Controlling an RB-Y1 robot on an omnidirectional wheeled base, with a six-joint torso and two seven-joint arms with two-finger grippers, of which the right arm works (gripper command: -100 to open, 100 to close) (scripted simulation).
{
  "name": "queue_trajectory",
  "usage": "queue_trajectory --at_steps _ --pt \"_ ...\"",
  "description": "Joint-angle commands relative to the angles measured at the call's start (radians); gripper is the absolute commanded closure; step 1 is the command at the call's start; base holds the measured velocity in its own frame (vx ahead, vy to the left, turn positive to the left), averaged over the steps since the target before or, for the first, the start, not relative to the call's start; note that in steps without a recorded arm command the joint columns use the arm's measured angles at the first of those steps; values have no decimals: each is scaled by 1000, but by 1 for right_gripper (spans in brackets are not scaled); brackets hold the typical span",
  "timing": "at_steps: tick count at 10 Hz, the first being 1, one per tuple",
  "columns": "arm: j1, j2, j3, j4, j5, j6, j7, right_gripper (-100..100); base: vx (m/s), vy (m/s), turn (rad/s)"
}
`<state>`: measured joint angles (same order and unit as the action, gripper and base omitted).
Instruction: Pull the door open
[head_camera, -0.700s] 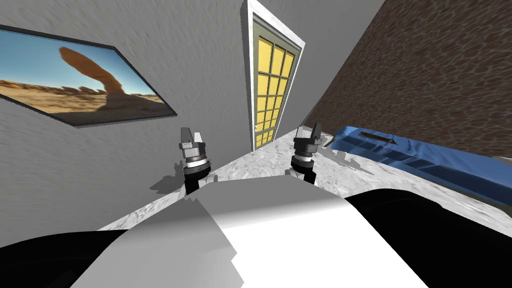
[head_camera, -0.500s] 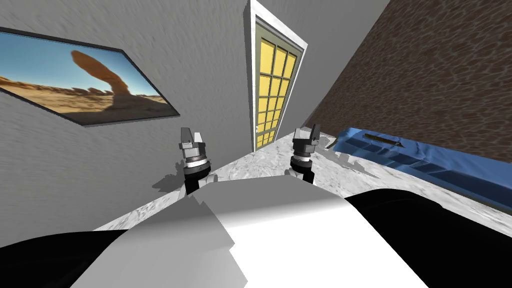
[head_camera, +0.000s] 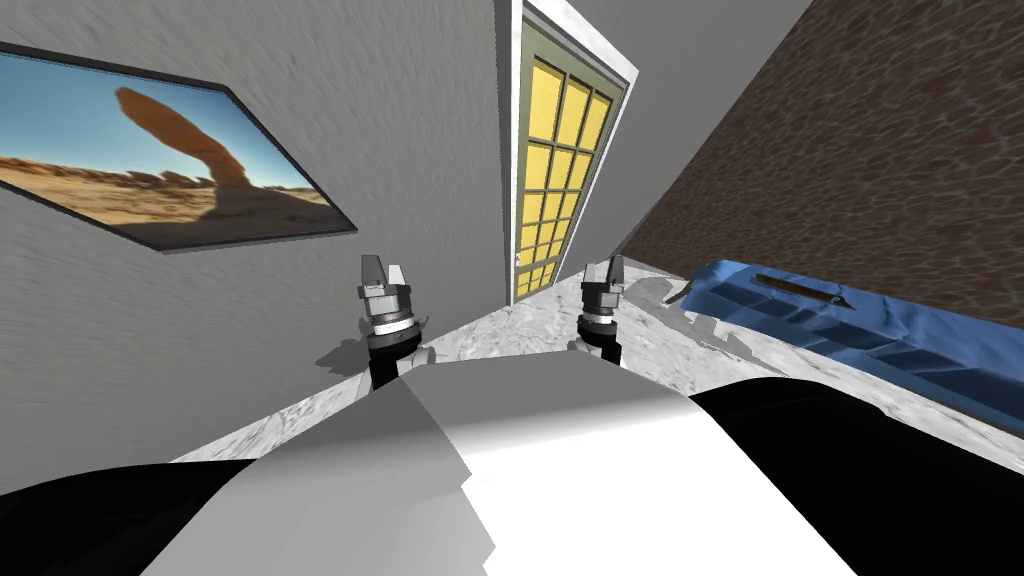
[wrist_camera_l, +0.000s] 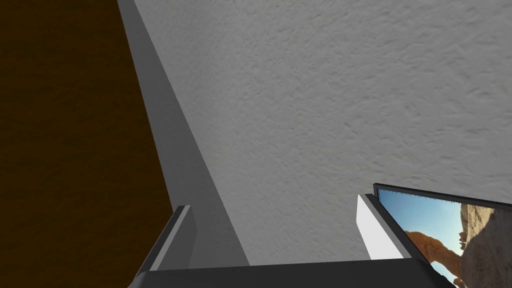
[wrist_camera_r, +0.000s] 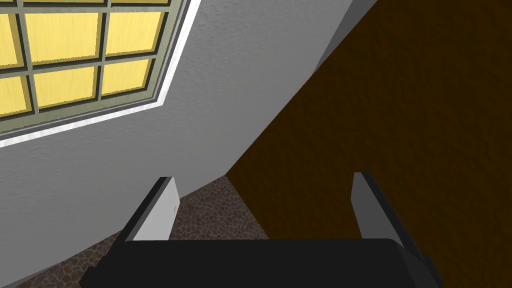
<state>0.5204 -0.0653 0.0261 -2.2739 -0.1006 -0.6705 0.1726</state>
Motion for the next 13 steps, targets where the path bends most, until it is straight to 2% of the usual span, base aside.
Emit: queue_trajectory --at_steps 1,7,13 --pt "-4 -2 2 22 -2 -2 28 -100 74 -19 100" --pt "-11 -17 6 117 -18 -21 140 -100 80 -22 85" --pt "-20 -31 10 232 -37 -43 274 -100 94 -32 106"
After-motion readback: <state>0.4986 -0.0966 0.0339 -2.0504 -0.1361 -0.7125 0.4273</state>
